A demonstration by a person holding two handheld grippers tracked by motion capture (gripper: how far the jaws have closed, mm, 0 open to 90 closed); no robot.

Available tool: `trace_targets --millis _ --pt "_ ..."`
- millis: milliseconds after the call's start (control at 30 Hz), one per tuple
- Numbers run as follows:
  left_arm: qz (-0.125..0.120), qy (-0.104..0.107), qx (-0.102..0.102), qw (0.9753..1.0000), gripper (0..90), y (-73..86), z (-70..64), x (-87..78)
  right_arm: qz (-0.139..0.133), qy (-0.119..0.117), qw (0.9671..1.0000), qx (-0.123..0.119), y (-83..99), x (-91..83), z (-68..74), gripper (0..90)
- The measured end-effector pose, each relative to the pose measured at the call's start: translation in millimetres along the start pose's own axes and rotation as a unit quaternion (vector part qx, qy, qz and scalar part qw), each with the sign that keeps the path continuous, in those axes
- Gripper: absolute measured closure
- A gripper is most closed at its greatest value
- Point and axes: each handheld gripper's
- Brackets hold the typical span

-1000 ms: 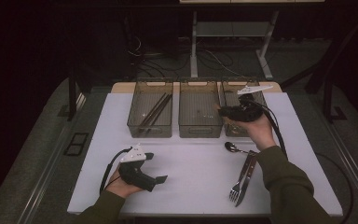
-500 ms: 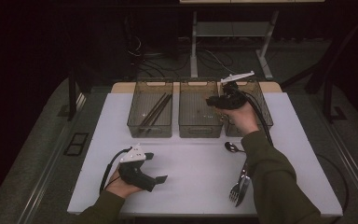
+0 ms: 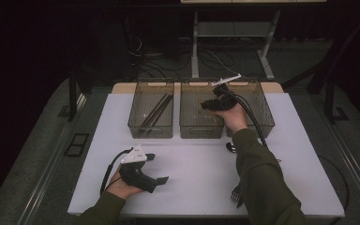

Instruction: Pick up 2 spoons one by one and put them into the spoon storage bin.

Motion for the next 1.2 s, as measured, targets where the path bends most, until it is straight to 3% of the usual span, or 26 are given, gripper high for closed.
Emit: trace_targets --millis 67,233,467,633,800,967,1200 --pt "0.000 0.000 0.000 1.0000 0.0 0.0 0.0 -0.1 -0.004 -0.004 1.0000 0.005 0.2 1.8 0.3 59.6" --pt "0.001 0.001 0.001 1.0000 0.0 0.0 0.2 0.2 -0.017 -0.007 0.9998 0.007 1.6 -3.2 -0.6 49.8" --pt "-0.001 0.001 -0.001 1.0000 0.0 0.0 0.0 0.1 -0.050 -0.027 0.9983 0.008 8.5 -17.3 1.0 46.2" --pt "-0.001 0.000 -0.002 1.0000 0.0 0.2 0.3 -0.2 -0.059 -0.030 0.9977 -0.015 18.4 -30.6 3.5 45.5" --pt "-0.001 -0.001 -0.008 1.0000 0.0 0.4 0.0 -0.5 -0.078 -0.043 0.9958 -0.017 31.9 -47.0 3.6 41.0" --pt "-0.002 0.000 -0.009 1.0000 0.0 0.6 0.5 -0.4 -0.076 -0.038 0.9954 -0.042 46.0 -61.2 10.2 38.2" --pt "-0.001 -0.001 -0.006 1.0000 0.0 0.6 0.9 -0.6 -0.074 -0.042 0.9951 -0.051 66.4 -73.0 12.9 39.4"
Point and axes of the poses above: each handheld gripper's, and its own axes: x roughly forward along the jaws, y roughly out of its underside, z roughly to its left, and after that the axes turned 15 degrees about z, right-handed
